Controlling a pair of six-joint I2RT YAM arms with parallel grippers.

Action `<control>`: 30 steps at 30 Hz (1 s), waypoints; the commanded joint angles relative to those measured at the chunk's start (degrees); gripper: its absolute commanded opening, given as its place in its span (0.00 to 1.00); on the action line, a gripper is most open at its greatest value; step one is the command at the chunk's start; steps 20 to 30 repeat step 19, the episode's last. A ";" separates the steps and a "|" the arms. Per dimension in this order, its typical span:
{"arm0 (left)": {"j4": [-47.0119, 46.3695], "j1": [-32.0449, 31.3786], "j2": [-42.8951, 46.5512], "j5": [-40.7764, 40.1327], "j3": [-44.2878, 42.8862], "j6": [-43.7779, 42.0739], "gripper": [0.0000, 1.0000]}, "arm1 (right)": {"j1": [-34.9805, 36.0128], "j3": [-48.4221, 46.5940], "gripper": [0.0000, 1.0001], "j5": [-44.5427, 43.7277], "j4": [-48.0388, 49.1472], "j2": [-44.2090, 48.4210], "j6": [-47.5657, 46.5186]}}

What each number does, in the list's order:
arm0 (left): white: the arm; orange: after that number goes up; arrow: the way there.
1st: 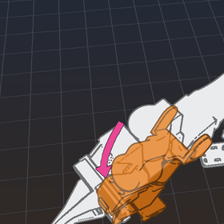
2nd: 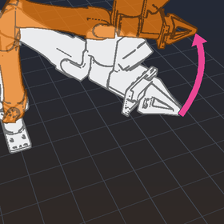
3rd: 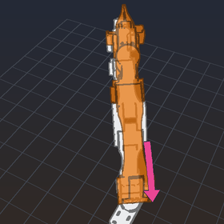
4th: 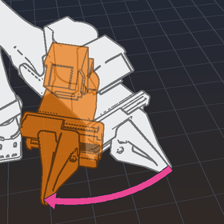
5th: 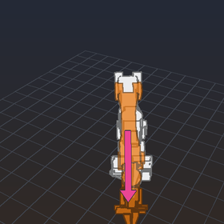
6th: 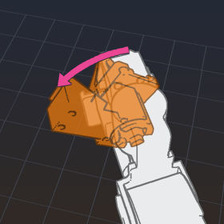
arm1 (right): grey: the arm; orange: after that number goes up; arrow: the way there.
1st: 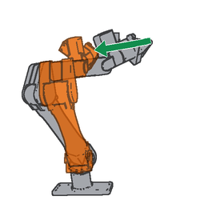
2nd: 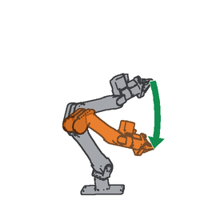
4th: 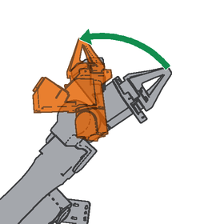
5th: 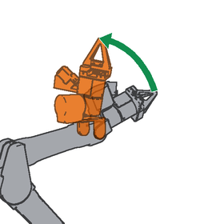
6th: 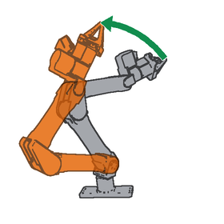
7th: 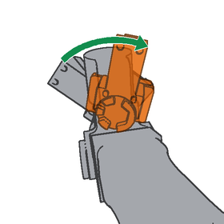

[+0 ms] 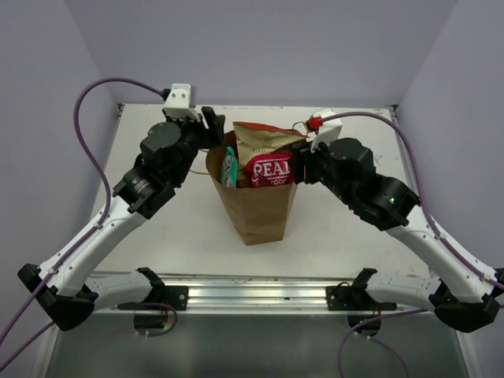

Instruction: Place the snacks into the paper bag

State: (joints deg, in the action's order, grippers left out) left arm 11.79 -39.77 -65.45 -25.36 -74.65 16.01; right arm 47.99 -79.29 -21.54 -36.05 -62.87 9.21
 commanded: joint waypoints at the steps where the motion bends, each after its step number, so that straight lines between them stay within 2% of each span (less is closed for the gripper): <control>1: -8.34 0.22 2.24 -1.61 -4.89 -6.15 0.64 | 0.18 -4.55 0.57 -3.23 5.21 2.84 -1.92; 3: -10.81 0.22 4.27 -5.80 -4.63 -8.35 0.64 | 0.18 -6.66 0.57 -10.34 2.93 3.19 -1.92; 5: -16.09 0.30 7.78 -10.64 -3.32 -11.68 0.71 | 0.18 -6.85 0.58 -20.15 1.96 4.77 -2.35; 6: -17.23 0.39 8.75 -16.67 -2.78 -13.18 0.73 | 0.18 -6.06 0.59 -24.21 1.52 5.56 -2.53; 8: -19.35 0.31 10.77 -21.98 -1.38 -19.31 0.77 | 0.18 -5.10 0.57 -30.72 1.25 8.18 -3.67; 9: -19.44 0.39 11.30 -26.45 -0.85 -20.92 0.80 | 0.09 -3.44 0.56 -37.19 1.68 9.16 -4.28; 11: -19.18 1.01 12.62 -29.29 1.25 -24.08 0.82 | 0.18 -1.67 0.57 -43.81 2.56 12.05 -6.92; 12: -18.48 1.44 13.15 -30.87 2.05 -24.18 0.84 | 0.09 -0.01 0.58 -49.33 4.39 13.03 -8.32; 15: -16.81 3.82 16.05 -31.15 5.13 -22.61 0.85 | 0.18 1.76 0.61 -57.01 5.63 15.49 -12.19; 17: -16.10 5.14 17.55 -30.80 6.36 -21.55 0.85 | 0.09 2.12 0.61 -58.00 5.55 16.55 -12.99; 19: -15.57 6.19 17.20 -30.27 6.45 -21.63 0.86 | 0.18 2.21 0.66 -57.57 5.73 17.95 -12.90; 30: -15.57 6.19 17.20 -30.27 6.45 -21.63 0.86 | 0.18 2.21 0.66 -57.57 5.73 17.95 -12.90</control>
